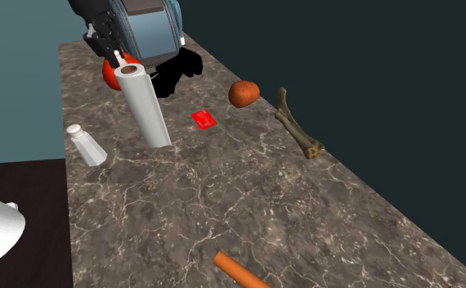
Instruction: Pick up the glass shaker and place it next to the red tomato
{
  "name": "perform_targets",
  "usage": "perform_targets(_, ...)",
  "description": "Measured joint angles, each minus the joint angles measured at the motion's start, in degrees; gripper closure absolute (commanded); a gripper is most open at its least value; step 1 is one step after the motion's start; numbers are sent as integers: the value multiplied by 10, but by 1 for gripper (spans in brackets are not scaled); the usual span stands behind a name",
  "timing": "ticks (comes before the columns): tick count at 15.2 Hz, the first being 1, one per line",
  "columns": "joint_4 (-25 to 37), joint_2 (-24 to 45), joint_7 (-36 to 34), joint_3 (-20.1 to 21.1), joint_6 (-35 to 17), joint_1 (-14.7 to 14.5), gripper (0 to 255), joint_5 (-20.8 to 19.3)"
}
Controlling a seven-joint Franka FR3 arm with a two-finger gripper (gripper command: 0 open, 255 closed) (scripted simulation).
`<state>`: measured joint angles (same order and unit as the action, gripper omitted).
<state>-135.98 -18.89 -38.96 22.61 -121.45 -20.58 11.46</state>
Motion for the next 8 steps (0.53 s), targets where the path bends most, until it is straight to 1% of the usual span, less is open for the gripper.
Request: perform_targets(8,-40,27,0,8,-67,1,255,-1)
